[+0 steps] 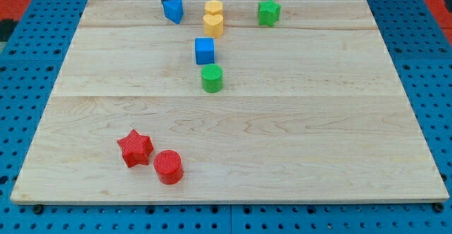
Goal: Push the red star left to the blue triangle
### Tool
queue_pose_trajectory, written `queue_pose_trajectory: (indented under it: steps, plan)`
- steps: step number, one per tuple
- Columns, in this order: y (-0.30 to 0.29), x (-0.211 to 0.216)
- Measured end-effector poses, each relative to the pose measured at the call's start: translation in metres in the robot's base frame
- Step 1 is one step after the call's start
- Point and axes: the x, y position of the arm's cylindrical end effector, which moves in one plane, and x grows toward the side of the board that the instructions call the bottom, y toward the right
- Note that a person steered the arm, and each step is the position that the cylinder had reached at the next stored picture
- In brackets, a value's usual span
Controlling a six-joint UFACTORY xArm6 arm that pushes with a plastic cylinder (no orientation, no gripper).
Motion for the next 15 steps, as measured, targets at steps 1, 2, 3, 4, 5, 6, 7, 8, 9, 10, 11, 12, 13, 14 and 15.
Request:
queue_pose_trajectory:
  steps: [1, 2, 3, 4, 5, 6, 7, 8, 9, 10, 11, 12, 13, 14, 15]
  plan:
    - [-0.021, 0.001]
    - [-0.024, 0.005]
    - [-0.024, 0.009]
    - [-0.024, 0.018]
    - [-0.024, 0.024]
    - [-0.024, 0.102]
    - [-0.016, 0.188]
    - [0.042, 0.281]
    - [0.104, 0.353]
    - [0.113, 0.396]
    - [0.07, 0.396]
    - [0.017, 0.371]
    - [-0.036, 0.347]
    - [-0.059, 0.336]
    - [-0.078, 0.336]
